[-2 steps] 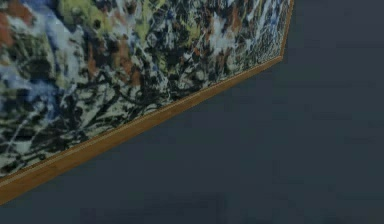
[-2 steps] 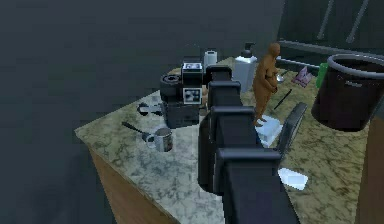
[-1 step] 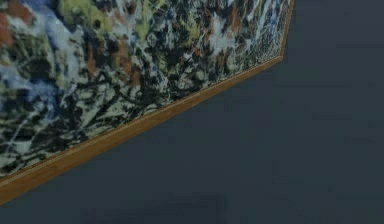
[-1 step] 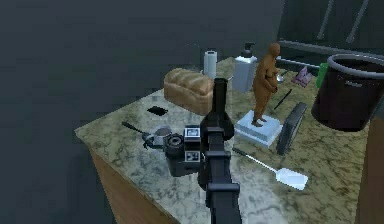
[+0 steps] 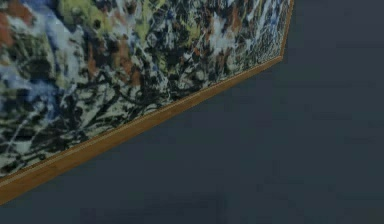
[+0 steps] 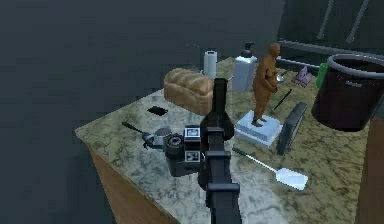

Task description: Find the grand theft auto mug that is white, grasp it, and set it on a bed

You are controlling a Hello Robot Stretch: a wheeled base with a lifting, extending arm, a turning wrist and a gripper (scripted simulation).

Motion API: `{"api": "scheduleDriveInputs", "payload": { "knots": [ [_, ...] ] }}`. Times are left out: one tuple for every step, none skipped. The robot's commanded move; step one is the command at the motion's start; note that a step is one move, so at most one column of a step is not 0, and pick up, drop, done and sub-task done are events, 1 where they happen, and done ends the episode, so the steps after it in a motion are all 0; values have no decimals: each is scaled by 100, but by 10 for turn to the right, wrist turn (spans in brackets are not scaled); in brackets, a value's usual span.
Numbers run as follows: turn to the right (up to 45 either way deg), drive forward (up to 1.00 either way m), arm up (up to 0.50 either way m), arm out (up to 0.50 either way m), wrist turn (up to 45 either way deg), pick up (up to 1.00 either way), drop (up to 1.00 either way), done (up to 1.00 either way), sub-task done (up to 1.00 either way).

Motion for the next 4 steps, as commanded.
{"api": "scheduleDriveInputs", "payload": {
  "knots": [
    [0,0,10,0,0,0,0,0,0],
    [0,0,4,0,0,0,0,0,0],
    [0,0,0,0,-450,0,0,0,0],
    [0,0,0,0,-450,0,0,0,0]
  ]
}}
